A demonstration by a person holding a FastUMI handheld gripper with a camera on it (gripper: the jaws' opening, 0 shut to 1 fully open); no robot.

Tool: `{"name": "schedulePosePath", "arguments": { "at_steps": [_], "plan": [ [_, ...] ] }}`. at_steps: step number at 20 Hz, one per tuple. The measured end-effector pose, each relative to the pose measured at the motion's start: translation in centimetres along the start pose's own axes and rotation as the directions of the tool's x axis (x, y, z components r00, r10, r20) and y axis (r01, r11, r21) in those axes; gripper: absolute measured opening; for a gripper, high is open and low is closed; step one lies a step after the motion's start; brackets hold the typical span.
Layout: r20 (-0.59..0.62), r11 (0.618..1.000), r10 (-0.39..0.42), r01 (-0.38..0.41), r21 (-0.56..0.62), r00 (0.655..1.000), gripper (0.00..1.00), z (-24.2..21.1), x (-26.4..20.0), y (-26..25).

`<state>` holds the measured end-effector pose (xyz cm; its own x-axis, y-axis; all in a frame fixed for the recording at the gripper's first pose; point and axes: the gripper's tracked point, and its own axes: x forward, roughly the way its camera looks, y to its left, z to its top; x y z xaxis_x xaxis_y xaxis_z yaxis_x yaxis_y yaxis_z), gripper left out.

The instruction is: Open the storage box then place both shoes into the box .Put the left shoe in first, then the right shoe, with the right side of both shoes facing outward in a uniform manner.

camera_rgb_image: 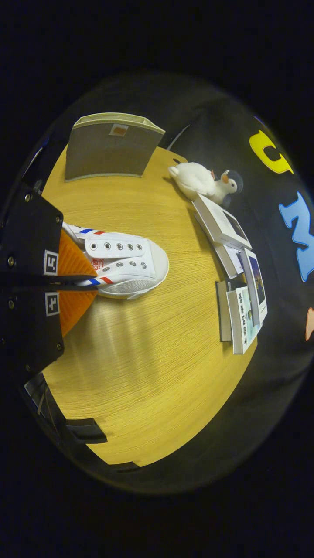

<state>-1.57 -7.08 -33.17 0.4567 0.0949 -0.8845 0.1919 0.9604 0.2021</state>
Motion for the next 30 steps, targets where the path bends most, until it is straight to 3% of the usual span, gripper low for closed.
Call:
{"name": "schedulePosePath", "arguments": {
  "at_steps": [9,19,30],
  "plan": [
    [0.038,0.98,0.193,-0.195,0.049,0.98,0.0,1.6,-3.4,8.9],
    [0.078,0.944,0.329,-0.331,0.005,0.941,0.0,3.5,-6.7,18.9],
    [0.052,0.91,0.415,-0.414,-0.02,0.908,0.0,2.3,-5.7,28.5]
  ]
}}
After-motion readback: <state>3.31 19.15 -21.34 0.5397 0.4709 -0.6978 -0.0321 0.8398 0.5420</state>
